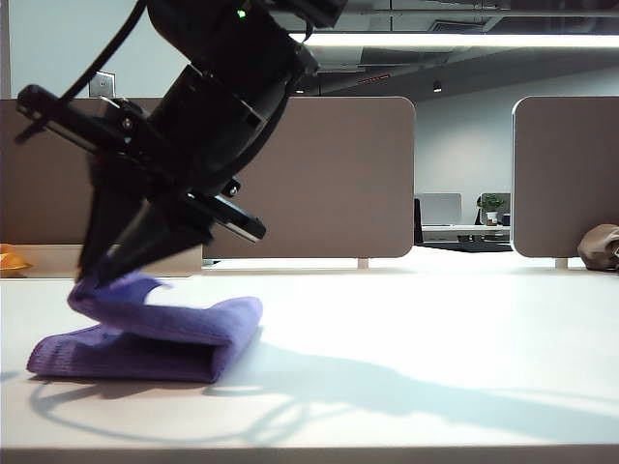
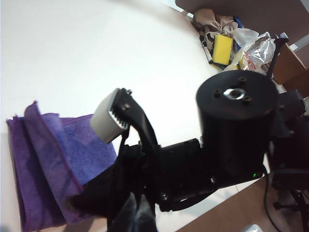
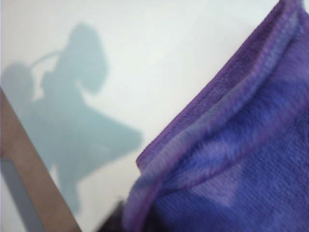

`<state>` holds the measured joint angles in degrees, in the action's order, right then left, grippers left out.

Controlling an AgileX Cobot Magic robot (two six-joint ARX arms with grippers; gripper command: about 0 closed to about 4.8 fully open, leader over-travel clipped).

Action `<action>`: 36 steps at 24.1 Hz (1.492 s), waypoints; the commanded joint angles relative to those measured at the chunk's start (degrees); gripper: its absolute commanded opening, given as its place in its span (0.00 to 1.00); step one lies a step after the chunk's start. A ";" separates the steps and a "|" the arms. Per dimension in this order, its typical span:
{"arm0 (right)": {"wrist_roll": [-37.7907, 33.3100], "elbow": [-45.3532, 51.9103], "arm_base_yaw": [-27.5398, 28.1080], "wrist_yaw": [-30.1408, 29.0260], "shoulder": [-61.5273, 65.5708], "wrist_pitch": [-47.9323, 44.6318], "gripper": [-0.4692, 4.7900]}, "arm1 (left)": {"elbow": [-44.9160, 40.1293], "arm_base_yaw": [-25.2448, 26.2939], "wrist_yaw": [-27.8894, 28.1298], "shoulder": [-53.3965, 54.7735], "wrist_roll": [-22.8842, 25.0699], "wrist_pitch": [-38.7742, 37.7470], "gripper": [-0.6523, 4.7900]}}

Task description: Fold the bottom of the cloth upward, then fold it vertically to form a square shape.

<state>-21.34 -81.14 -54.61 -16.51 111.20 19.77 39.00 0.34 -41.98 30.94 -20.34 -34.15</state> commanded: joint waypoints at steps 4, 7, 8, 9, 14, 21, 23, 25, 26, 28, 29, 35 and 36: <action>-0.04 -0.24 -0.09 -0.31 0.20 -1.77 0.44 | 0.17 0.00 -0.35 -0.52 0.20 -0.26 0.11; -0.04 -0.24 -0.04 -0.11 0.20 -2.08 0.48 | 0.17 0.00 -0.31 -0.79 0.09 -0.09 0.11; -0.04 -0.24 0.00 -0.09 0.20 -2.03 0.48 | 0.17 0.00 -0.28 -0.87 -0.02 -0.09 0.11; -0.04 -0.24 0.15 -0.02 0.20 -1.95 0.48 | 0.17 0.00 -0.28 -0.87 -0.02 -0.09 0.11; -0.04 -0.24 2.10 2.91 0.17 0.76 0.42 | 0.17 0.00 -0.26 -0.87 0.00 -0.33 0.11; 3.52 -0.22 4.42 5.07 -2.91 1.14 0.09 | 0.17 0.00 -0.26 -1.88 0.02 -0.57 0.11; 5.35 -0.20 4.42 7.43 -6.08 0.74 0.09 | 0.17 0.02 0.74 -2.14 0.20 -0.55 0.11; 6.32 -0.15 4.44 8.17 -8.44 0.50 0.09 | 0.17 0.02 1.01 -2.29 0.33 -0.48 0.11; 6.71 -0.15 4.44 8.70 -9.35 0.31 0.09 | 0.17 0.02 1.03 -2.32 0.39 -0.42 0.11; 7.21 -0.15 4.46 9.57 -11.43 -0.20 0.09 | 0.17 0.02 1.05 -2.43 0.44 0.24 0.11; 7.85 -0.15 4.44 10.12 -12.26 -0.44 0.09 | 0.17 0.02 1.05 -2.49 0.46 0.72 0.11; 10.93 1.55 4.55 11.96 -18.43 -3.52 0.09 | 0.17 0.00 3.52 -3.89 0.59 3.93 0.11; 10.93 2.75 4.61 11.91 -19.85 -4.79 0.09 | 0.17 0.00 4.07 -4.46 1.14 4.00 0.11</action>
<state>-11.20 -79.66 -50.00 -4.93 93.27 17.37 39.03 0.34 -39.16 27.22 -20.18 -31.46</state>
